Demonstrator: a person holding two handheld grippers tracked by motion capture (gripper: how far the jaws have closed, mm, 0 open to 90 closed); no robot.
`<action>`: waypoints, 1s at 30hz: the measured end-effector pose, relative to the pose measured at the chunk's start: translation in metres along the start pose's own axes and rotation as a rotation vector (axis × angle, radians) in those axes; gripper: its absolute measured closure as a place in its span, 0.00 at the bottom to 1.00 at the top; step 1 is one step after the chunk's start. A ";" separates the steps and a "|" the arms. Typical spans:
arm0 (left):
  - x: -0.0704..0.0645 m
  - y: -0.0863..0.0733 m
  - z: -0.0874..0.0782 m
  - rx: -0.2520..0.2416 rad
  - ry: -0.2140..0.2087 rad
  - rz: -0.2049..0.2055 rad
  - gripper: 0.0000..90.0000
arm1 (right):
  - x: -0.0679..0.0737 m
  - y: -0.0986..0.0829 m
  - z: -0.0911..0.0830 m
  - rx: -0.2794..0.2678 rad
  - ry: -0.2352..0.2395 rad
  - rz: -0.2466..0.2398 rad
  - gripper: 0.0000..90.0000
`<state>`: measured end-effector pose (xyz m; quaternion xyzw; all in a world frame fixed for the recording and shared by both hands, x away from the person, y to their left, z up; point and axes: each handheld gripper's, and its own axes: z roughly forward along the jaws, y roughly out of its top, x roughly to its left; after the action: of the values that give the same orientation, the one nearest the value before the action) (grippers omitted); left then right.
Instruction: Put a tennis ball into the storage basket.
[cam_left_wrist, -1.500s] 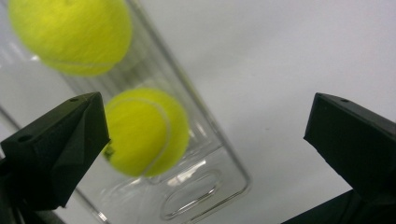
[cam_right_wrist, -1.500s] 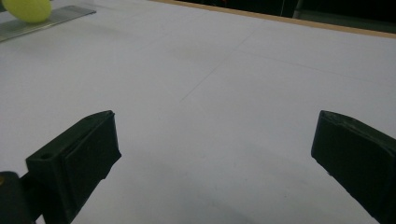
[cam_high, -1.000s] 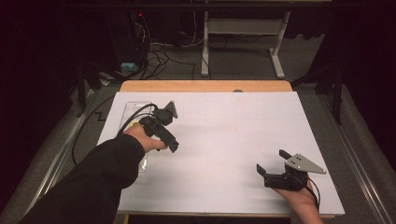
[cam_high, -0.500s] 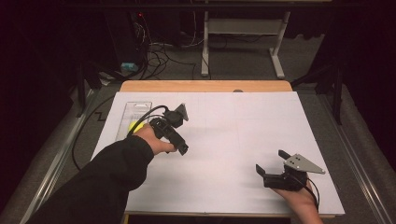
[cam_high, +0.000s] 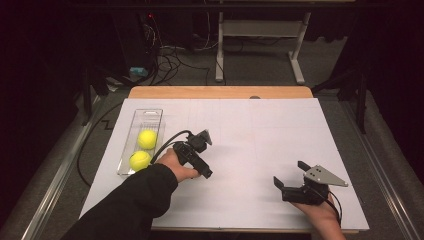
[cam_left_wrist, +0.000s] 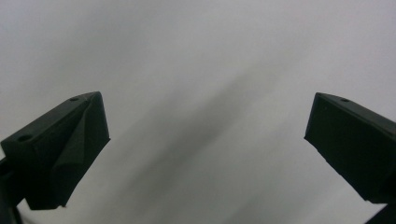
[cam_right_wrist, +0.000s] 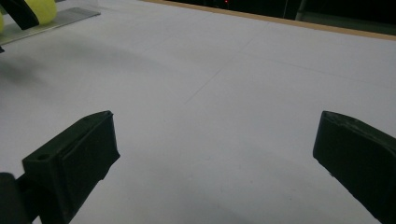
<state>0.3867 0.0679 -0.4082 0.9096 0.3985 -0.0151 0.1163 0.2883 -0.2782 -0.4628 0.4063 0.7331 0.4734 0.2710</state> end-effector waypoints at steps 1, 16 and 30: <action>-0.002 -0.002 0.002 -0.032 0.013 -0.005 0.01 | 0.000 0.000 0.000 0.000 0.001 0.001 0.00; -0.004 -0.061 0.037 -0.512 -0.038 -0.037 0.00 | 0.004 0.001 -0.001 -0.010 0.015 -0.003 0.00; 0.000 -0.096 0.021 -0.839 -0.093 0.059 0.01 | 0.011 0.003 -0.003 -0.030 0.016 0.017 0.00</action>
<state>0.3182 0.1263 -0.4479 0.7929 0.3381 0.1107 0.4947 0.2813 -0.2700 -0.4590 0.4044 0.7246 0.4900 0.2671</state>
